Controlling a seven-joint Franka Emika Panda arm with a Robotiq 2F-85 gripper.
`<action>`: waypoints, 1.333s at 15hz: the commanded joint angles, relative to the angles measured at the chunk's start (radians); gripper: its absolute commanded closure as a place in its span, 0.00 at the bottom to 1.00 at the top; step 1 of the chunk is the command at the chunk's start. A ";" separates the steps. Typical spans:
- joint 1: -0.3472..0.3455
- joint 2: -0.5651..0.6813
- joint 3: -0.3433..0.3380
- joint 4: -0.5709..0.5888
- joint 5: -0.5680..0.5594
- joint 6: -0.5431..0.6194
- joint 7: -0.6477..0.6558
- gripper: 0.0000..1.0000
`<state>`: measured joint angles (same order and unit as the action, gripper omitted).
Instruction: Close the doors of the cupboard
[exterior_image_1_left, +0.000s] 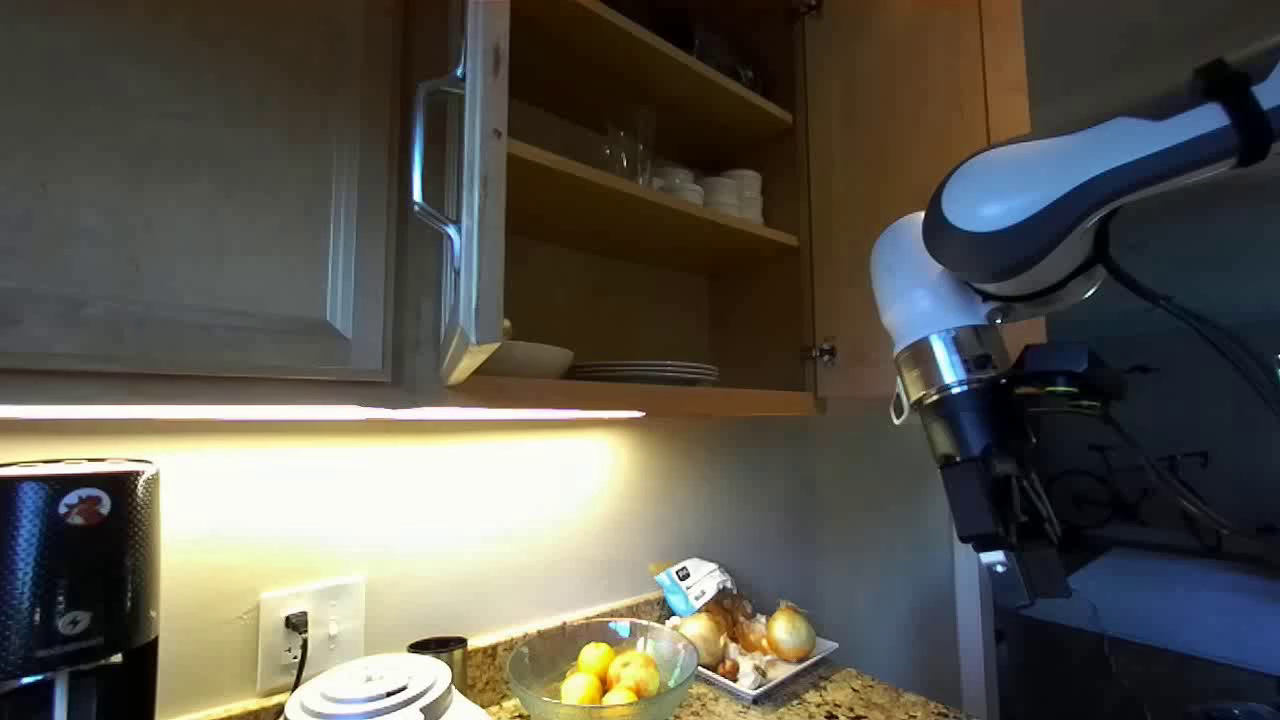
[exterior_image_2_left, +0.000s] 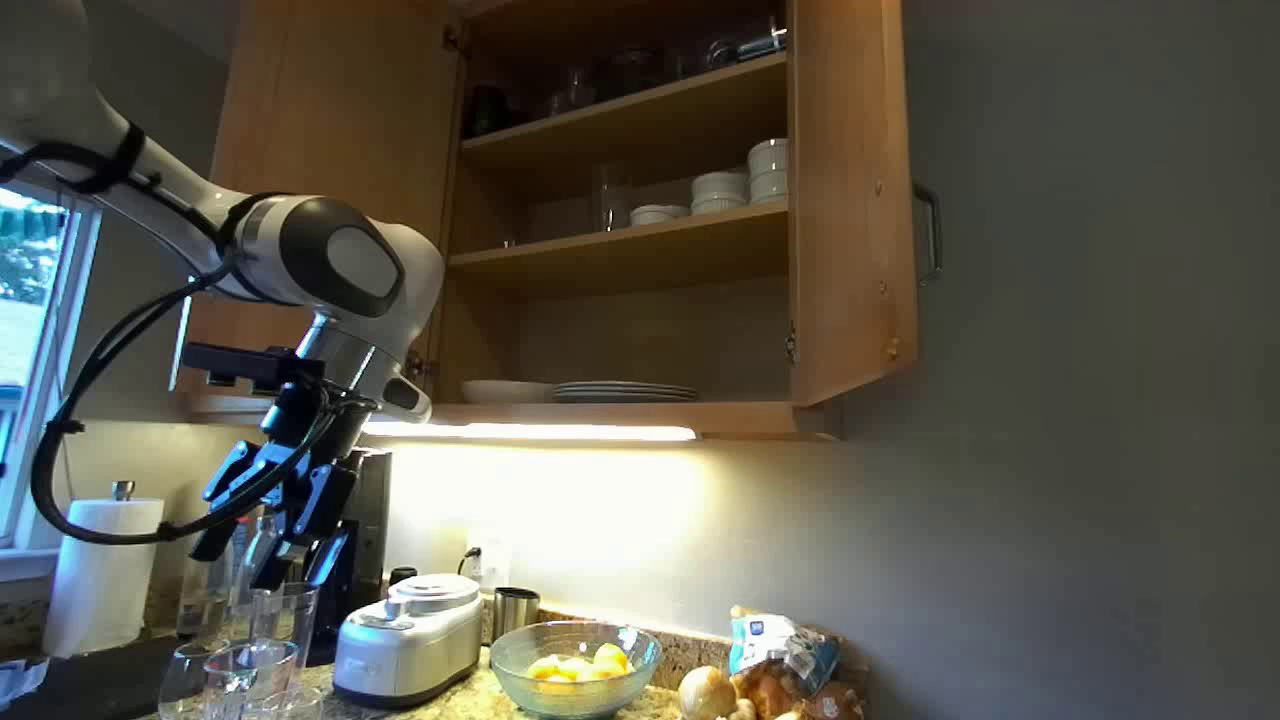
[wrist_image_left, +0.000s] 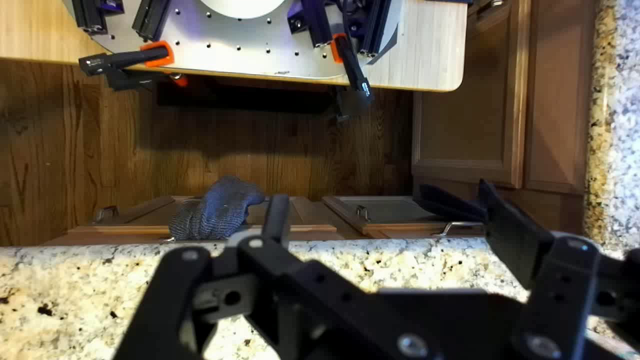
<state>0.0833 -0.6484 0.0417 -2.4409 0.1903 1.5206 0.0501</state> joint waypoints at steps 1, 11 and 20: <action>-0.012 0.000 0.009 0.002 0.004 -0.002 -0.006 0.00; -0.010 0.007 0.013 0.008 0.004 0.013 -0.010 0.00; 0.080 0.007 0.130 0.154 0.141 0.204 -0.007 0.00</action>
<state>0.1200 -0.6455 0.1431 -2.3371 0.2864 1.6651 0.0448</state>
